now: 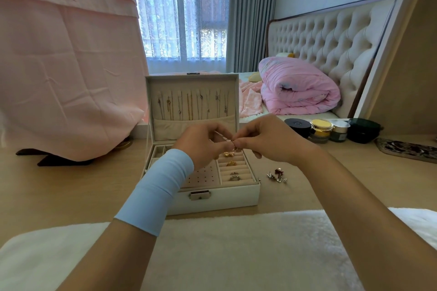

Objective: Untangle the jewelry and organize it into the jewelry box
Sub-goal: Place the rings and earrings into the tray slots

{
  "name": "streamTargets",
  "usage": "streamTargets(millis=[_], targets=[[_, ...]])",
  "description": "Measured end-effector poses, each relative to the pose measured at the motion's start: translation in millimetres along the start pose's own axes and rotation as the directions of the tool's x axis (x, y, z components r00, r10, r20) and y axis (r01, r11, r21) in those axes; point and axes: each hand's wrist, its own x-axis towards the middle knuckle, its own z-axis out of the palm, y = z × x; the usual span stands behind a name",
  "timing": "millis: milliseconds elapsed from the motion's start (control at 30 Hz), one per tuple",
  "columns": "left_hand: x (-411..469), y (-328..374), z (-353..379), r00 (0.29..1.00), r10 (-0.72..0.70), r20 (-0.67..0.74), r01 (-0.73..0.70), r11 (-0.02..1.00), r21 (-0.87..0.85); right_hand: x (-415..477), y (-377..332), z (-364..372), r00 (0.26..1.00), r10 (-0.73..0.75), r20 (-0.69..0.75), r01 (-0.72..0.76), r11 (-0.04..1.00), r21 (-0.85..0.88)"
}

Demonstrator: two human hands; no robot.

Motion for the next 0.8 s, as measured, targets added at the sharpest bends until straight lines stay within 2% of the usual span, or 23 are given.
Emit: streamTargets(millis=[67, 133, 300, 433, 533, 667, 800], targets=[[0.4, -1.4, -0.8, 0.999, -0.024, -0.025, 0.024, 1.000, 0.003, 0.8, 2.1, 2.7, 1.000, 0.016, -0.019, -0.016, 1.000, 0.009], [1.2, -3.1, -0.5, 0.999, -0.042, 0.013, 0.042, 0.998, 0.048, 1.5, 4.6, 5.9, 1.000, 0.024, -0.003, -0.024, 1.000, -0.009], [1.5, -7.2, 1.7, 0.985, -0.107, 0.133, 0.073, 0.969, 0.236, 3.6, 7.5, 17.5, 0.997, 0.013, 0.082, 0.005, 0.976, -0.219], [1.6, -6.7, 0.1, 0.975, -0.129, 0.178, 0.073, 0.953, 0.293, 1.5, 3.7, 18.6, 0.991, -0.030, 0.132, 0.073, 0.940, -0.333], [2.8, -6.5, 0.5, 0.972, -0.142, 0.187, 0.080, 0.949, 0.305, 2.2, 4.0, 19.5, 0.992, -0.028, 0.127, 0.068, 0.942, -0.327], [4.0, -6.8, 0.7, 0.970, -0.132, 0.204, 0.053, 0.934, 0.354, 3.7, 7.1, 19.4, 0.996, 0.048, 0.074, -0.029, 0.970, -0.242], [3.9, -6.6, 1.2, 0.971, -0.126, 0.203, 0.038, 0.921, 0.387, 3.4, 6.3, 19.1, 0.993, 0.072, 0.096, -0.053, 0.980, -0.190]])
